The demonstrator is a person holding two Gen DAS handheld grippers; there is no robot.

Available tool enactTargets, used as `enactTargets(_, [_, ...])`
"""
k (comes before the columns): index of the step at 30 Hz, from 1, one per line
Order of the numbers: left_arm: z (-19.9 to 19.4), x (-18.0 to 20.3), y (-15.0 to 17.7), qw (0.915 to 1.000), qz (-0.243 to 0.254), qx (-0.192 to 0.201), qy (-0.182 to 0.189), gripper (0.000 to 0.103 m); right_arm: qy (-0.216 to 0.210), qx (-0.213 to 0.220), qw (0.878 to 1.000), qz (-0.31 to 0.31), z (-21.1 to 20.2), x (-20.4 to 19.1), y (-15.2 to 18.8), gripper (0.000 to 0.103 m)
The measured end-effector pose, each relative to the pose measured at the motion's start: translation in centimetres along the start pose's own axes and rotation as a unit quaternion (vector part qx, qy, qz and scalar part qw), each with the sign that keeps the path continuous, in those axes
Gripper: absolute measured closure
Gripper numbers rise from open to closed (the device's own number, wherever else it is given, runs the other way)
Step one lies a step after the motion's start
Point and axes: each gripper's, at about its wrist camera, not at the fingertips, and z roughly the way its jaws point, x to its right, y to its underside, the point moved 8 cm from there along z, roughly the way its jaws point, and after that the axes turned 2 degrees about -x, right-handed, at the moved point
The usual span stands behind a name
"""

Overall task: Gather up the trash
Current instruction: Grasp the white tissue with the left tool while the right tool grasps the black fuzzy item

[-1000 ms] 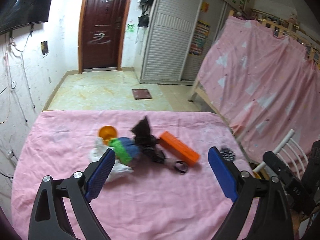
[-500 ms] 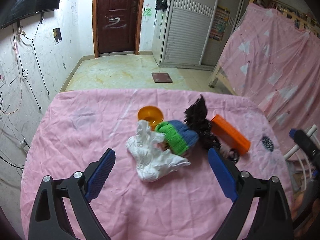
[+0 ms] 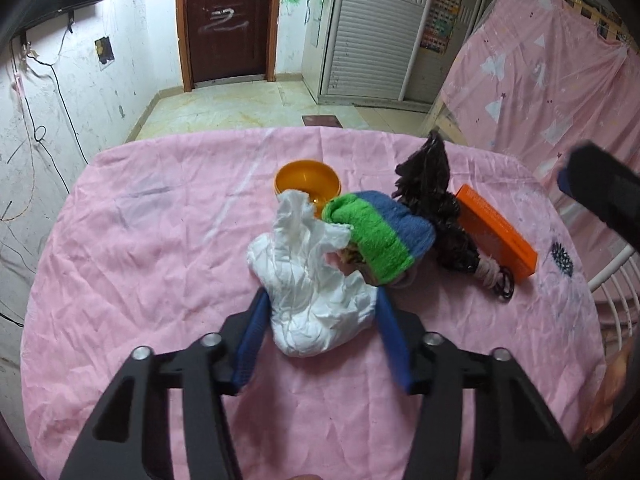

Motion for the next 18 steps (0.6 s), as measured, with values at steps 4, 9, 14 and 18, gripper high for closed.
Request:
enactTargets(4, [-0.1,-0.3,0.2,0.9999,-0.012,0.004,0.000,0.076,0.003,-0.022,1.000,-0.016,2.3,-0.8,-0.3,0.011])
enactTargets(9, [-1.0,-1.9,0.1,0.9990,-0.035,0.026,-0.013,0.080,0.011,-0.046,0.999,-0.022,4.8,-0.6,-0.1,0.011])
enactTargets(14, [-1.9,-2.6,-0.1,0.9978,-0.049,0.042,-0.015,0.080,0.027,-0.068,0.997,-0.029,6.9,-0.2,0.0,0.025])
enactTargets(18, [-2.2,-2.5,0.0,0.9977,-0.050,0.045,-0.008,0.080,0.030,-0.090,0.995,-0.034,8.3,0.0,0.5,0.049])
